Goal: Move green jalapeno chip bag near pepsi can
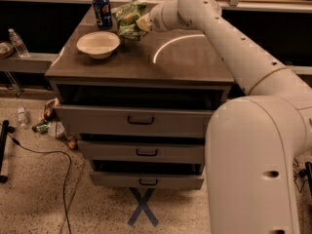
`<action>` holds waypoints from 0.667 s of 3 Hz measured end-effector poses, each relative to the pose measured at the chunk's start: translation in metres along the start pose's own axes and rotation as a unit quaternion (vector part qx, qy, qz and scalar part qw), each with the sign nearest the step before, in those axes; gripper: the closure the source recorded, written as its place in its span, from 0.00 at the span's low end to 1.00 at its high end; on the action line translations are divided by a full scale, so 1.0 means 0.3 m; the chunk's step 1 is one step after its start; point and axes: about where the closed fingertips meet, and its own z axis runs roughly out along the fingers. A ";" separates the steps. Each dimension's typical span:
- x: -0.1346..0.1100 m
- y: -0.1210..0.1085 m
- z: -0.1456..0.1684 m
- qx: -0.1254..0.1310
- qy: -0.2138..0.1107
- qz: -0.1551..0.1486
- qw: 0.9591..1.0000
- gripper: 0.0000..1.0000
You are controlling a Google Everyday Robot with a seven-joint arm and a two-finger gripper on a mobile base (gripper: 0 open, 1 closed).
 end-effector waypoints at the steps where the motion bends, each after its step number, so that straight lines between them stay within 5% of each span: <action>1: -0.034 -0.008 0.038 0.004 -0.012 -0.005 1.000 0.87; 2: -0.049 -0.002 0.072 0.000 -0.018 -0.009 1.000 0.63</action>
Offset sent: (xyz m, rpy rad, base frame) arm 0.0271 0.0239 0.0115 0.0209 -0.0522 0.0210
